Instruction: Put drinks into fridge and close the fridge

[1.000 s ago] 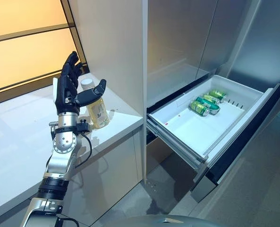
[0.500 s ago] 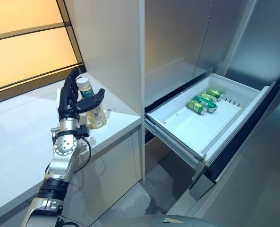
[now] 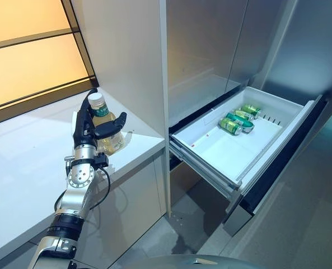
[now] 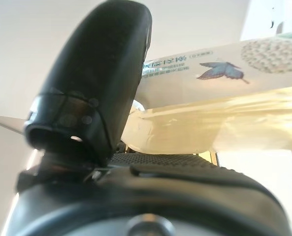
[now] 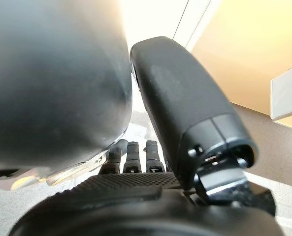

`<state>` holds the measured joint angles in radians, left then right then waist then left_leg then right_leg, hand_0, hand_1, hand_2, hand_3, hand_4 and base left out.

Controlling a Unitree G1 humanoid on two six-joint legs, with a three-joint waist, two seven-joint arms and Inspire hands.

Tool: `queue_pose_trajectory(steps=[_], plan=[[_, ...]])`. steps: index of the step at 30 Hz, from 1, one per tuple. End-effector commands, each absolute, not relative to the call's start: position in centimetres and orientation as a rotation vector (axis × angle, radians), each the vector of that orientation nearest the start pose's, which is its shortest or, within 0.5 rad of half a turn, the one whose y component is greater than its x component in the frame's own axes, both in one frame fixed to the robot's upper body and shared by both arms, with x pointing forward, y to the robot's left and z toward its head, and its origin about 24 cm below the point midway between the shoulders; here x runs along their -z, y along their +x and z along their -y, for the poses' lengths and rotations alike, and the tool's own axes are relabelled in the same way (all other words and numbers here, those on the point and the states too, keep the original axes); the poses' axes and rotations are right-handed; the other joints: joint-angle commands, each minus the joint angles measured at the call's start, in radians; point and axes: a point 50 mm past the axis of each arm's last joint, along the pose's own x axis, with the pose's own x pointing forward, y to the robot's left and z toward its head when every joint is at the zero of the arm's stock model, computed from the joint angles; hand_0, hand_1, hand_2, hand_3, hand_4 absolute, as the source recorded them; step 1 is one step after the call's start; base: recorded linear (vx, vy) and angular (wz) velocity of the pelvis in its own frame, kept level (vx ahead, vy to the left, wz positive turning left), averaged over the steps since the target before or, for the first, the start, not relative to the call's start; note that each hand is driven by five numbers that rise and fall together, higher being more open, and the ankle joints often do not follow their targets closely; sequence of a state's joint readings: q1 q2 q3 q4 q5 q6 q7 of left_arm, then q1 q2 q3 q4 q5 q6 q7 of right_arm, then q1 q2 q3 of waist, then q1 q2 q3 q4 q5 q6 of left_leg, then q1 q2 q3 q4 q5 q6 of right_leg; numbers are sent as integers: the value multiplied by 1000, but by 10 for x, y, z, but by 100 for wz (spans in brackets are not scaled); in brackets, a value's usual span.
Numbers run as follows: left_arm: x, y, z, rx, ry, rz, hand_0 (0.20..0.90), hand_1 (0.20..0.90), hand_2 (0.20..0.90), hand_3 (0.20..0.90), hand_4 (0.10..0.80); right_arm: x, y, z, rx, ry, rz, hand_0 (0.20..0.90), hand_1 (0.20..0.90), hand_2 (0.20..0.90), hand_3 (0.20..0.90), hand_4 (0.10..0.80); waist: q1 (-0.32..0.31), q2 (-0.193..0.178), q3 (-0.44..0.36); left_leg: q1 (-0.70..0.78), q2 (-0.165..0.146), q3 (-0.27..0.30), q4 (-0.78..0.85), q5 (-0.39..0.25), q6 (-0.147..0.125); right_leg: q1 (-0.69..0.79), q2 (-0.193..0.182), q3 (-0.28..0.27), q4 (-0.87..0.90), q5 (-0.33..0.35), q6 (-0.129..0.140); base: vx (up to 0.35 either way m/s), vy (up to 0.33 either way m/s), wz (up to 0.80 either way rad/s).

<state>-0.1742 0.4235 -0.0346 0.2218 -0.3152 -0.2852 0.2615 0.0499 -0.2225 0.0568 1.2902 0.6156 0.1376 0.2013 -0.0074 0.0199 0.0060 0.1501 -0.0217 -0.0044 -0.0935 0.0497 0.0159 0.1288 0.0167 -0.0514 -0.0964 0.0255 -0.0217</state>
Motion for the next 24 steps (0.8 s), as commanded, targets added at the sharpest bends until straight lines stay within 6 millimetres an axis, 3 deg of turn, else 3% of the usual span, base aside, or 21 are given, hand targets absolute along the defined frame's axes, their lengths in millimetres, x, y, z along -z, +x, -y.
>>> queue_pose_trajectory(steps=[1,24], plan=[[-119,295,-244,-291,68,418,900,900,900,900,800,171,62,211,260,470,-1321,900,900,900,900,800,-13,-14,-34,0,-31,16,6,-78,25,9,-17,-3,18,-3,45,0,0,0],[-114,295,-245,-301,81,396,900,900,900,900,800,171,60,211,256,464,-1329,900,900,900,900,800,-17,-10,-34,4,-32,15,6,-81,26,12,-15,4,20,-5,45,0,0,0]])
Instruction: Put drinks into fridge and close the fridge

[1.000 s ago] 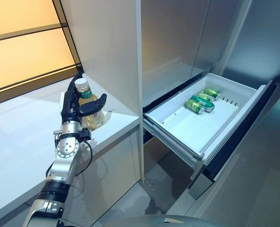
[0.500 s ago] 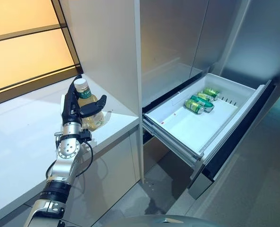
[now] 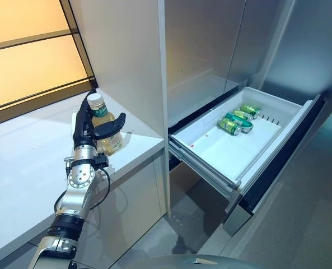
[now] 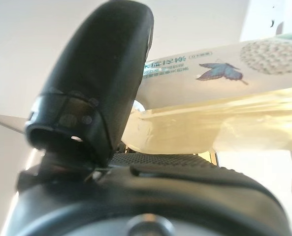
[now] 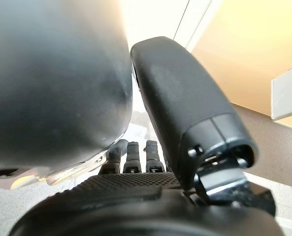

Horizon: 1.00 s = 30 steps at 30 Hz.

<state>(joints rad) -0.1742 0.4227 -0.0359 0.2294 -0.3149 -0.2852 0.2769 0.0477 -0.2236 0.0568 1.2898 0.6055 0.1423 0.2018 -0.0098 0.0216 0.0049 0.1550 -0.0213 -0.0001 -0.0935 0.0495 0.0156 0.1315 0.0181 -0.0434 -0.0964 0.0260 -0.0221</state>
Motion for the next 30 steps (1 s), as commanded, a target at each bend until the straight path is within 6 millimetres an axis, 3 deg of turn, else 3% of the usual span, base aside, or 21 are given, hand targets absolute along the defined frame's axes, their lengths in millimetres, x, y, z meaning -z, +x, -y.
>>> queue_pose_trajectory(steps=[1,3,4,5,7,8,18,22,30], plan=[[-114,295,-246,-301,80,395,900,900,900,900,800,171,60,211,256,463,-1329,900,900,900,900,800,-15,-12,-33,0,-33,11,6,-80,26,9,-16,-4,20,-6,45,0,0,0],[-113,295,-246,-301,74,394,900,900,900,900,800,171,60,212,255,461,-1330,900,900,900,900,800,-16,-11,-32,0,-33,11,6,-80,26,8,-16,-3,21,-6,45,0,0,0],[-114,295,-246,-299,71,395,585,585,585,532,432,171,60,212,255,460,-1330,900,900,900,900,800,-17,-11,-32,0,-33,11,6,-80,26,8,-16,-2,21,-6,45,0,0,0],[-114,295,-246,-299,71,396,554,554,554,496,396,171,60,212,255,461,-1329,900,900,900,900,800,-17,-11,-32,-1,-33,11,6,-80,26,8,-15,-2,21,-6,45,0,0,0],[-114,295,-246,-299,71,396,554,554,554,496,396,171,60,212,255,461,-1329,900,900,900,900,800,-17,-11,-32,-1,-33,11,6,-80,26,8,-15,-2,21,-6,45,0,0,0],[-114,296,-245,-298,73,395,300,300,300,200,100,171,60,212,253,460,-1330,900,900,900,900,800,-18,-12,-31,0,-33,11,6,-81,27,8,-15,-1,21,-7,44,0,0,0],[-112,297,-245,-297,136,371,300,300,300,200,100,171,59,212,248,458,-1332,900,900,900,900,800,-14,-9,-33,0,-37,-2,6,-82,28,9,-14,3,21,-7,46,0,0,0],[-119,297,-246,-276,82,401,300,300,300,200,100,170,64,212,225,449,-1312,900,900,900,900,800,-12,-9,-32,1,-38,-8,6,-81,28,10,-13,5,20,-6,46,0,-4,-2],[-147,291,-220,-13,-435,559,300,300,300,200,100,161,104,195,17,402,-1158,900,900,900,900,800,-5,-18,-19,-3,-36,-17,6,-74,27,11,-15,1,20,-3,40,-13,-7,0]])
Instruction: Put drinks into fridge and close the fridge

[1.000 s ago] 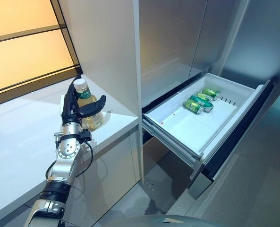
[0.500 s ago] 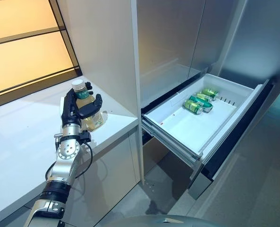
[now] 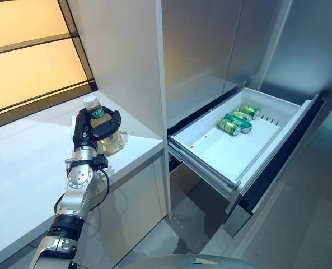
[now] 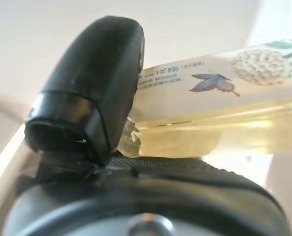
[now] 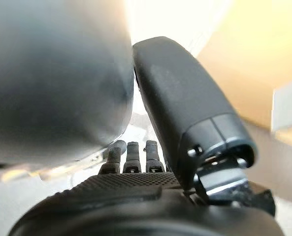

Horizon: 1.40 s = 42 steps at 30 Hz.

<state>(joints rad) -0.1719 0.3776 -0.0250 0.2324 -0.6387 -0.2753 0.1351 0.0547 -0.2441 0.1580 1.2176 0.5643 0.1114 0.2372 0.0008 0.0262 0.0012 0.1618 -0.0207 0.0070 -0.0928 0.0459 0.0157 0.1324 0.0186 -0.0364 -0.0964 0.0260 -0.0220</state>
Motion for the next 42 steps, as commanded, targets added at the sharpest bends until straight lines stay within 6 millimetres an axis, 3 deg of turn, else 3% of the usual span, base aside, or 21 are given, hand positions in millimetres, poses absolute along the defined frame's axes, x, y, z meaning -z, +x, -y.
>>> queue_pose_trajectory(steps=[1,9,16,18,20,22,27,33,42], plan=[[-153,289,-216,21,-458,592,300,300,300,200,100,159,109,190,-9,418,-1137,900,900,900,900,800,-14,-24,-14,-11,-36,-27,5,-70,26,9,-15,-7,20,-3,40,-30,-20,0],[-201,267,-185,298,-482,802,300,300,300,200,100,136,144,148,-276,527,-960,900,900,900,900,800,-9,-34,-10,-19,-37,-37,5,-65,25,9,-17,-20,14,-1,40,-26,-16,0],[-209,257,-165,526,-581,826,300,300,300,200,100,99,166,104,-546,695,-848,900,900,900,900,800,-14,-42,-5,-25,-36,-41,5,-59,21,7,-20,-27,9,5,44,-42,-21,3],[-208,254,-159,591,-623,820,300,300,300,200,100,78,176,90,-657,707,-776,900,900,900,900,800,-17,-45,-2,-27,-37,-40,5,-56,20,5,-21,-27,9,7,46,-41,-12,2],[-207,252,-156,620,-636,820,300,300,300,200,100,66,181,87,-725,708,-721,900,900,900,900,800,-19,-48,-1,-28,-37,-40,5,-55,20,4,-22,-27,9,8,47,-36,-9,-1],[-206,250,-153,642,-634,822,300,300,300,200,100,48,190,85,-804,699,-646,900,900,900,900,800,-20,-51,2,-29,-37,-38,5,-53,19,2,-23,-26,9,11,48,-42,-7,-2],[-202,250,-153,658,-602,795,300,300,300,200,100,-28,223,101,-1018,533,-319,900,900,900,900,800,-25,-60,4,-30,-38,-26,5,-51,18,-3,-23,-16,9,15,54,-33,0,-1],[-204,259,-159,612,-485,765,300,300,300,200,100,-103,256,122,-1020,347,-26,900,900,900,900,800,-34,-64,-4,-29,-36,-15,5,-53,18,-5,-24,-7,9,16,56,-6,-1,-2],[-200,268,-170,571,-416,714,300,300,300,200,100,-144,264,144,-989,239,77,900,900,900,900,800,-49,-68,-6,-29,-32,-8,5,-57,17,-8,-26,4,9,17,58,-6,-1,-2]])
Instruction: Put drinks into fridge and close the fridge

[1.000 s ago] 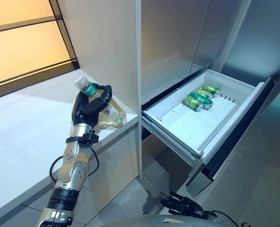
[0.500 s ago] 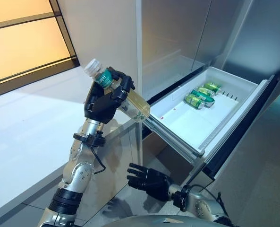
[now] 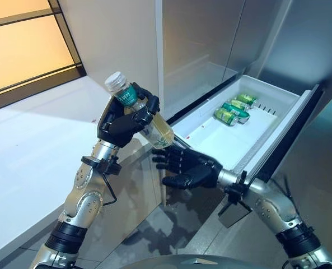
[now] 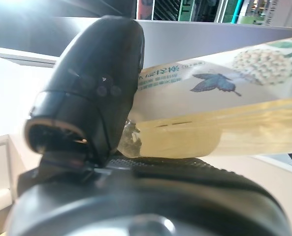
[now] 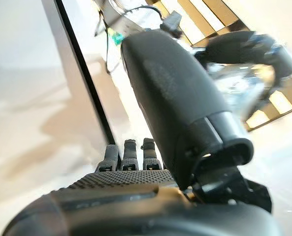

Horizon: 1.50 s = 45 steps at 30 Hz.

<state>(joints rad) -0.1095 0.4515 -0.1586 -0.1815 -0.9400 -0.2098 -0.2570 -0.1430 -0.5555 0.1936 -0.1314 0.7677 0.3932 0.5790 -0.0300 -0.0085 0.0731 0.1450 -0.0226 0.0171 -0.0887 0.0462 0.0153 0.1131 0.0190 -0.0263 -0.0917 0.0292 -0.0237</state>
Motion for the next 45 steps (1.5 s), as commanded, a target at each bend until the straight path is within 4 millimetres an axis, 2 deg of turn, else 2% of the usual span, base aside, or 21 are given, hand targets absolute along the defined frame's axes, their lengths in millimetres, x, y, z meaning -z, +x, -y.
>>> queue_pose_trajectory(steps=[1,7,11,16,23,34,45], plan=[[-201,268,-170,574,-412,714,300,300,300,200,100,-147,264,145,-989,238,82,900,900,900,900,800,-19,-34,-78,-12,-29,-17,1,-58,17,11,-26,-6,4,14,60,-20,-6,-6],[-207,268,-162,627,-374,716,300,300,300,200,100,-166,267,147,-989,164,109,900,900,900,900,800,-26,-39,-80,-19,-28,-13,1,-50,16,3,-27,3,4,24,61,-21,-5,-4],[-214,266,-155,672,-332,740,300,300,300,200,100,-169,270,145,-984,136,85,900,900,900,900,800,-30,-40,-79,-16,-27,-13,1,-50,16,4,-27,8,5,23,60,0,0,0],[-223,263,-144,710,-261,760,300,300,300,200,100,-172,269,136,-1018,127,60,900,900,900,900,800,-31,-42,-79,-15,-26,-12,1,-52,15,5,-25,9,5,23,60,0,0,0],[-220,270,-136,708,-131,718,300,300,300,200,100,-185,268,123,-1108,80,84,900,900,900,900,800,-29,-44,-78,-14,-26,-12,1,-52,14,6,-23,10,6,22,61,0,0,0],[-210,274,-109,811,-100,647,300,300,300,200,100,-174,264,98,-1227,51,-21,900,900,900,900,800,-31,-45,-75,-8,-26,-9,1,-56,19,10,-23,13,12,13,63,0,0,0],[-200,276,-95,844,-74,611,300,300,300,200,100,-170,255,73,-1312,223,-129,900,900,900,900,800,-30,-43,-74,-6,-25,-4,1,-53,19,12,-20,12,15,12,62,0,0,0]])
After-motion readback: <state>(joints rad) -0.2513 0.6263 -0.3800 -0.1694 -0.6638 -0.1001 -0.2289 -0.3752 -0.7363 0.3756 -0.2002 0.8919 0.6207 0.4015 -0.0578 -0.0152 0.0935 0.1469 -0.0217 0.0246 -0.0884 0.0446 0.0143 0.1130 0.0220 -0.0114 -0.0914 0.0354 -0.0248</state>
